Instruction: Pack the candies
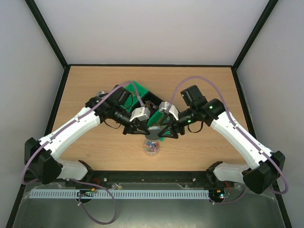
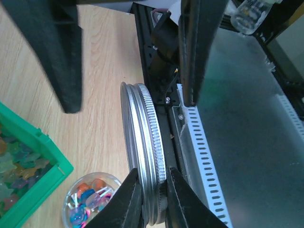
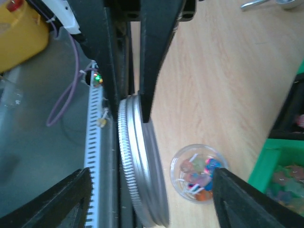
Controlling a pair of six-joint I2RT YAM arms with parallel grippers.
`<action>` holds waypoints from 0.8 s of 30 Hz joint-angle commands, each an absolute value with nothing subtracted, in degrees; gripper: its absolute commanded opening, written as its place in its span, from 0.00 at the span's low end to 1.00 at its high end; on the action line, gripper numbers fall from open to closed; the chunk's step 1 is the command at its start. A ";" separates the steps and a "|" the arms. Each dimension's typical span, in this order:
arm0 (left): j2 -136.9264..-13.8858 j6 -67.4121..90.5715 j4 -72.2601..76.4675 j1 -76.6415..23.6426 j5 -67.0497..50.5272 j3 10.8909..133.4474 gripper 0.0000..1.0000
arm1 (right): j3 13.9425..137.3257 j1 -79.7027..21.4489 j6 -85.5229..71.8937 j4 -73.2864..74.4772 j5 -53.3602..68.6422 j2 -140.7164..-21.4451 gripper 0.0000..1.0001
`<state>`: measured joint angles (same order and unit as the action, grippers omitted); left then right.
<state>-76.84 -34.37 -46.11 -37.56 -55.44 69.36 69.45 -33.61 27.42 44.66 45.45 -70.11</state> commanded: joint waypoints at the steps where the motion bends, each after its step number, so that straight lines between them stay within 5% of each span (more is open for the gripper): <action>1: -77.91 -32.53 -47.59 -35.83 -62.94 68.82 0.05 | 68.39 -35.12 28.07 45.88 48.69 -70.36 0.63; 17: -76.61 -28.25 -43.48 -31.09 -62.87 66.43 0.12 | 70.01 -34.95 21.27 44.29 51.71 -73.83 0.07; 24: -68.17 -26.57 -41.10 -29.15 -43.23 67.44 0.84 | 70.80 -31.10 16.12 42.76 57.84 -75.74 0.05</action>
<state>-74.35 -27.49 -43.64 -29.71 -57.04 66.57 68.99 -33.50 20.64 43.29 51.55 -74.81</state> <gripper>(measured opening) 0.681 0.117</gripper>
